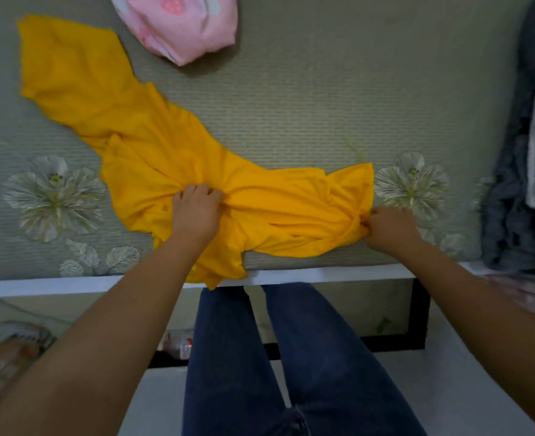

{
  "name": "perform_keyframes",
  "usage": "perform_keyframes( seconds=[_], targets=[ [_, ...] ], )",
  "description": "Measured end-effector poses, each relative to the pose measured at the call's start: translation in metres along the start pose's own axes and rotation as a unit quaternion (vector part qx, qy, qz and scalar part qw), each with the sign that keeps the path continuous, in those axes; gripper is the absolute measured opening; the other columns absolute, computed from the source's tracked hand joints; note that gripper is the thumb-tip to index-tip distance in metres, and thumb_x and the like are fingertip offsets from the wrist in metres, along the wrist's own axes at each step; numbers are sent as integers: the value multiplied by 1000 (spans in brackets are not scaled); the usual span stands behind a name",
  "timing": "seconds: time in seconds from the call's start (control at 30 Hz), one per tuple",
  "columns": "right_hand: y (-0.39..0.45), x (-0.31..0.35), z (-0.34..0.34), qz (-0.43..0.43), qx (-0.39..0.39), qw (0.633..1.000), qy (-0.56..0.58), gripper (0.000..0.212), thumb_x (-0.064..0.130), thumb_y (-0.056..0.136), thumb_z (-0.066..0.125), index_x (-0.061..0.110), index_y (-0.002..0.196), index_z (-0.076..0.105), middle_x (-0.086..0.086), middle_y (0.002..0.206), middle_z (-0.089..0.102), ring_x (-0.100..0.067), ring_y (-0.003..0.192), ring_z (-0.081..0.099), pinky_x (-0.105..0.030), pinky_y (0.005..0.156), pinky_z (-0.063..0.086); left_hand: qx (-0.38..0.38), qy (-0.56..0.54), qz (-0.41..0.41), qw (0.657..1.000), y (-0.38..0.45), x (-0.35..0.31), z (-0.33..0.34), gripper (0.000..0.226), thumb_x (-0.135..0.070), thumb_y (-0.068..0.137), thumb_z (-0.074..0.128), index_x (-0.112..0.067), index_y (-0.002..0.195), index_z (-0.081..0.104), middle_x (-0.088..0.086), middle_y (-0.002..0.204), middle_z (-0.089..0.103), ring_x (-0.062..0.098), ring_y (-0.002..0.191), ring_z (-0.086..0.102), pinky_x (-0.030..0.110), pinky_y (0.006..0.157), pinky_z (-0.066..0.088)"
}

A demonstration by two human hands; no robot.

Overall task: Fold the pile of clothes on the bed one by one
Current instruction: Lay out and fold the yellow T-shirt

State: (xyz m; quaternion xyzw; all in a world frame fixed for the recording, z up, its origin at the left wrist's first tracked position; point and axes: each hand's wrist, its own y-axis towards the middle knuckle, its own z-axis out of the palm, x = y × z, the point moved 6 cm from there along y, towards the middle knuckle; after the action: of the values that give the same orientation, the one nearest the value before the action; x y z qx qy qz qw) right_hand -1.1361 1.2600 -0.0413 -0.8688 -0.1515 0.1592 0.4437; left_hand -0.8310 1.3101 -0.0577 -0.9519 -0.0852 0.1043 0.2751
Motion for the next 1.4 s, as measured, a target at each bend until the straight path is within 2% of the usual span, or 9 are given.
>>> perform_keyframes(
  seconds=[0.17, 0.27, 0.4, 0.6, 0.73, 1.03, 1.13, 1.27, 1.4],
  targets=[
    [14, 14, -45, 11, -232, 936, 265, 36, 12, 81, 54, -6, 112, 55, -28, 115, 51, -38, 108, 46, -42, 85, 36, 12, -34, 56, 998, -24, 8, -3, 29, -27, 95, 45, -4, 89, 63, 18, 92, 65, 34, 92, 57, 37, 70, 35],
    [30, 45, -50, -43, -182, 966, 180, 55, 22, 82, 61, 13, 134, 43, -18, 132, 44, -32, 124, 37, -43, 100, 27, 13, -74, 66, 995, -43, 12, -12, 41, -32, 91, 38, 0, 83, 64, 24, 84, 66, 38, 82, 60, 38, 67, 37],
    [45, 59, -59, -95, -157, 979, 88, 26, 11, 90, 45, 9, 112, 58, -17, 113, 61, -33, 106, 54, -38, 86, 36, -21, -137, 11, 990, -47, 20, -37, 28, -17, 95, 48, 6, 94, 63, 29, 88, 64, 41, 83, 58, 38, 64, 35],
    [40, -61, -127, 136, -341, 856, 364, 30, 7, 89, 43, -4, 114, 56, -30, 114, 57, -42, 106, 51, -41, 82, 35, -261, -269, -50, 926, -14, 28, -131, 27, -15, 90, 44, 7, 96, 59, 24, 82, 57, 24, 71, 48, 23, 59, 22],
    [38, -88, -129, 188, -320, 813, 450, 43, 6, 90, 42, 0, 132, 39, -26, 125, 51, -38, 114, 47, -36, 87, 31, -212, -358, -7, 909, 18, 2, -137, 44, -11, 88, 58, -1, 128, 43, 18, 129, 43, 20, 119, 43, 24, 86, 41],
    [33, 114, -109, -237, -236, 911, 240, 50, 18, 87, 58, 7, 133, 45, -17, 136, 45, -31, 124, 41, -37, 101, 29, 22, -145, -97, 984, 5, 49, -41, 59, -12, 87, 58, -1, 138, 32, 21, 143, 32, 35, 129, 33, 43, 100, 31],
    [56, 148, -113, -174, -240, 937, 186, 61, 19, 88, 53, 22, 143, 27, -13, 149, 22, -30, 132, 27, -42, 102, 27, 54, -99, -100, 989, -9, 59, -26, 63, -18, 85, 62, -1, 138, 33, 20, 141, 34, 36, 127, 34, 45, 99, 33],
    [87, 117, -132, -22, -267, 940, 210, 34, 15, 90, 47, 14, 123, 53, -14, 126, 49, -30, 116, 42, -37, 88, 30, -13, -95, -87, 992, -9, 52, -37, 55, -19, 81, 67, 1, 128, 46, 23, 132, 42, 38, 119, 41, 45, 92, 37],
    [72, 70, -141, -96, -301, 914, 254, 24, 10, 86, 55, 0, 105, 66, -23, 104, 61, -35, 103, 51, -36, 81, 31, -78, -128, -16, 989, 12, 0, -42, 34, -28, 82, 65, 1, 100, 59, 21, 102, 56, 34, 100, 51, 38, 72, 38]
  ],
)
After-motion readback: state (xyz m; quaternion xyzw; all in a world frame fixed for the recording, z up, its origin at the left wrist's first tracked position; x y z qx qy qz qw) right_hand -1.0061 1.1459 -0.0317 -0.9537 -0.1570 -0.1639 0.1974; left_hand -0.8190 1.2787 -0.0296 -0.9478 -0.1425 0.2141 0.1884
